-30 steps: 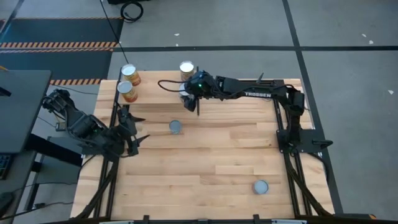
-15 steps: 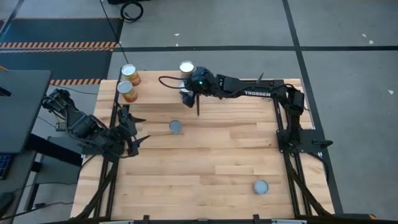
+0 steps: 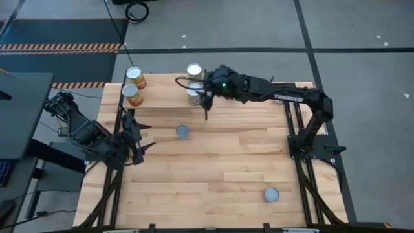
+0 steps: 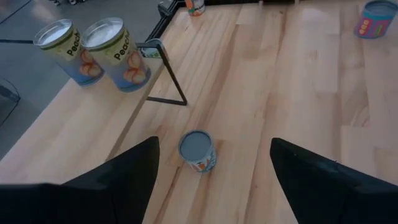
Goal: Pick and place cans onto a shelf
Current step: Put the canned peaches on the shelf
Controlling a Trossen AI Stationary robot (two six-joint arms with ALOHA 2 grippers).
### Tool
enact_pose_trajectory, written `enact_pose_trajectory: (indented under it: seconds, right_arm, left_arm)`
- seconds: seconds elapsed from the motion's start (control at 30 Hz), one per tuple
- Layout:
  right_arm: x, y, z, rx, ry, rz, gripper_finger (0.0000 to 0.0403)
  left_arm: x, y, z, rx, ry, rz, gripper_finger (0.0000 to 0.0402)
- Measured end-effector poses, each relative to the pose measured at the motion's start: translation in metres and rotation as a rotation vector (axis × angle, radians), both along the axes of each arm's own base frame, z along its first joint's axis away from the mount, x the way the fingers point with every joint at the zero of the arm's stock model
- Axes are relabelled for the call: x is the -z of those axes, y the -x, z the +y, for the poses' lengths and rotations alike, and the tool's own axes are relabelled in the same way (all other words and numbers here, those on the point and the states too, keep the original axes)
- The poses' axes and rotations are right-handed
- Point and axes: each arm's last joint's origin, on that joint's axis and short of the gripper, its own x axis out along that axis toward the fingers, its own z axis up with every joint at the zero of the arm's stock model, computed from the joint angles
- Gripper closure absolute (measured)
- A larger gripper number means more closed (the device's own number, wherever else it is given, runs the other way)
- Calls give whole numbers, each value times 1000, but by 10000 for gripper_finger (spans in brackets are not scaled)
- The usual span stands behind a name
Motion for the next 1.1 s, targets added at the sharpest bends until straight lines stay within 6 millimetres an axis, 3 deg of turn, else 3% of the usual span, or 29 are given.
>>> enact_pose_trajectory:
  seconds: [0.1, 0.23, 0.47, 0.93, 1.1]
  right_arm:
    - [11, 4, 9, 46, -116, 58, 79]
    - [33, -8, 16, 91, -214, 90, 119]
    - [53, -29, 17, 143, -212, 52, 171]
    - [45, -27, 3, 193, -174, -7, 193]
    - [16, -9, 28, 106, -128, -17, 193]
  left_arm:
    - [0, 0, -1, 7, -2, 1, 88]
    - [0, 0, -1, 25, -19, 15, 88]
    - [0, 0, -1, 45, -21, 31, 88]
    - [1, 0, -2, 36, 46, 28, 88]
    - [2, 2, -8, 34, 64, 0, 88]
